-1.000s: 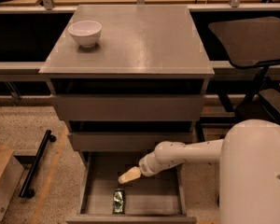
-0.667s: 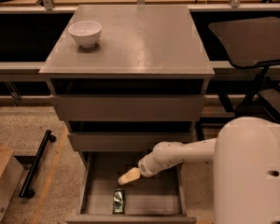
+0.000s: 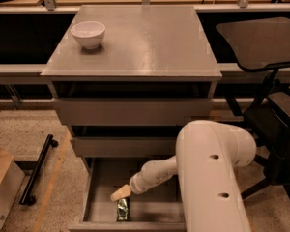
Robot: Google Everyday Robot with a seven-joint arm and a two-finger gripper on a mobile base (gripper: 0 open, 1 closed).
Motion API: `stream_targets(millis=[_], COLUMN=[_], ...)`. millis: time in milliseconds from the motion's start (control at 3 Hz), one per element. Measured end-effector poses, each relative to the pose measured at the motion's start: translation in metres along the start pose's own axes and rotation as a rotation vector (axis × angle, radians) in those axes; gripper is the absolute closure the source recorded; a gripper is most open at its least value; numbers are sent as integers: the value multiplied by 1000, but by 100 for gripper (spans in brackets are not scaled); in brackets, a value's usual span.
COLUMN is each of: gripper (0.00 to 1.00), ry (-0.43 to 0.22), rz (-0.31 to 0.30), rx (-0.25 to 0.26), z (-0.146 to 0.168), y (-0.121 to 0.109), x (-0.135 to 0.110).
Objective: Pick green can from bottom drawer and place on counter
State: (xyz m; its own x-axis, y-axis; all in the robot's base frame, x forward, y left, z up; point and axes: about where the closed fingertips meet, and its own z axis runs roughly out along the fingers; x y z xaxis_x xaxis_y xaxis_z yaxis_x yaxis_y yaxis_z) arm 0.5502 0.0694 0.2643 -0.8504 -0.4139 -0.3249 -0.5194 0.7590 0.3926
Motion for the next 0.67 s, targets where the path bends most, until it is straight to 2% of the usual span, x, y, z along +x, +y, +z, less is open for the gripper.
stream_targets(millis=[667], gripper=[0], ry=[13], rz=[34], rx=[-26], z=[17], y=[2], x=[9])
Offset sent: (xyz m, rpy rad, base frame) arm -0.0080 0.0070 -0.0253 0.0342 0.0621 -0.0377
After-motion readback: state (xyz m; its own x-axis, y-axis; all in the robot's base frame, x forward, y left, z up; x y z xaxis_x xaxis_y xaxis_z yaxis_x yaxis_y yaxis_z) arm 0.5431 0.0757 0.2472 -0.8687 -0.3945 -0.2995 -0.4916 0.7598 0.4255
